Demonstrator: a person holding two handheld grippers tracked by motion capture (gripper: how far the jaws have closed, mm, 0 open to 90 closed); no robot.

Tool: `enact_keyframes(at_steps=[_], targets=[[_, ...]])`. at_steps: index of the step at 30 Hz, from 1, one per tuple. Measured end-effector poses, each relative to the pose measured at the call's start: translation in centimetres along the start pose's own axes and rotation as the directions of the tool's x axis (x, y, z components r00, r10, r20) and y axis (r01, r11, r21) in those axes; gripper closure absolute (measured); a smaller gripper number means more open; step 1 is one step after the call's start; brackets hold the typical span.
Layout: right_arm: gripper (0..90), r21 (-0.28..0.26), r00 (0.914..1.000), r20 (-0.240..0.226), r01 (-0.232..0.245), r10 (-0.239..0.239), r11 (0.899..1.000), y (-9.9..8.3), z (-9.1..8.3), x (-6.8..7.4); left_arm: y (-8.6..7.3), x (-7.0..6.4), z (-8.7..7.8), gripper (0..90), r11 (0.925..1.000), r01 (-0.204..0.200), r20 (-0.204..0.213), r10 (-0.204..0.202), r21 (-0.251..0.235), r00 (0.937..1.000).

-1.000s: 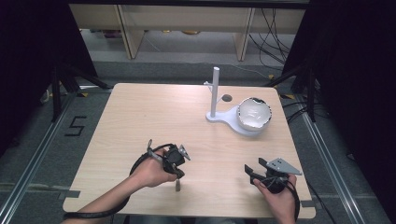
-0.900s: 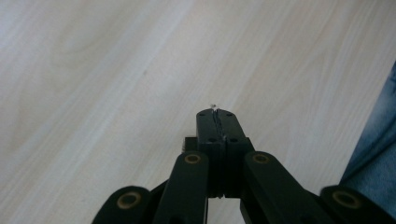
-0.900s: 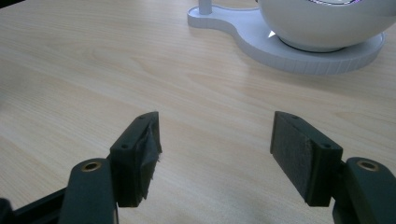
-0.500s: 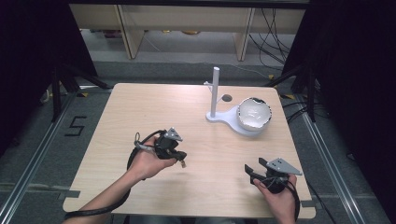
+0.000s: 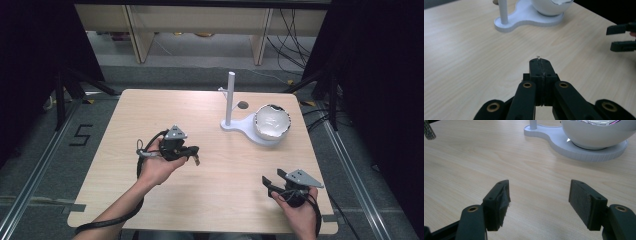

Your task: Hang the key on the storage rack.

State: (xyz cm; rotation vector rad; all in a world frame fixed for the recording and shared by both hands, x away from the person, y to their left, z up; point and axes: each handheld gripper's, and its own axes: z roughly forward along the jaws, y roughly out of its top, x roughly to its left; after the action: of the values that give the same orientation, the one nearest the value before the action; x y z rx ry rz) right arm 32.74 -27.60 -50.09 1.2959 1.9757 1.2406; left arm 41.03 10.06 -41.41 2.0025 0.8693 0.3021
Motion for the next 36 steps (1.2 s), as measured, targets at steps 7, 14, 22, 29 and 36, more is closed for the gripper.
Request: enact_keyframes(at_steps=[7,14,22,29,36], targets=[[34.1,0.000,1.0000,0.000,0.000,0.000,1.000,0.0,0.0,0.1,1.0,0.3,0.5,89.5,0.9968,0.021,-0.019,-0.023,-0.078,0.9996],[34.2,-0.013,1.0000,-0.002,0.000,0.000,1.000,0.0,0.1,0.1,1.7,0.7,1.1,89.5,0.9923,0.032,-0.040,-0.037,-0.120,0.9985],[34.2,-0.027,1.0000,-0.009,0.003,-0.004,1.000,0.0,0.2,0.2,2.6,1.2,1.6,89.5,0.9828,0.023,-0.070,-0.037,-0.183,0.9969],[34.2,-0.016,1.0000,0.001,-0.002,0.002,1.000,0.0,0.1,0.3,3.8,1.8,2.5,89.5,0.9753,0.036,-0.094,-0.058,-0.218,0.9939],[34.2,-0.024,0.9995,-0.002,-0.033,0.033,0.999,-0.1,0.1,0.4,5.0,2.4,3.5,89.5,0.9712,0.040,-0.106,-0.066,-0.235,0.9922]])
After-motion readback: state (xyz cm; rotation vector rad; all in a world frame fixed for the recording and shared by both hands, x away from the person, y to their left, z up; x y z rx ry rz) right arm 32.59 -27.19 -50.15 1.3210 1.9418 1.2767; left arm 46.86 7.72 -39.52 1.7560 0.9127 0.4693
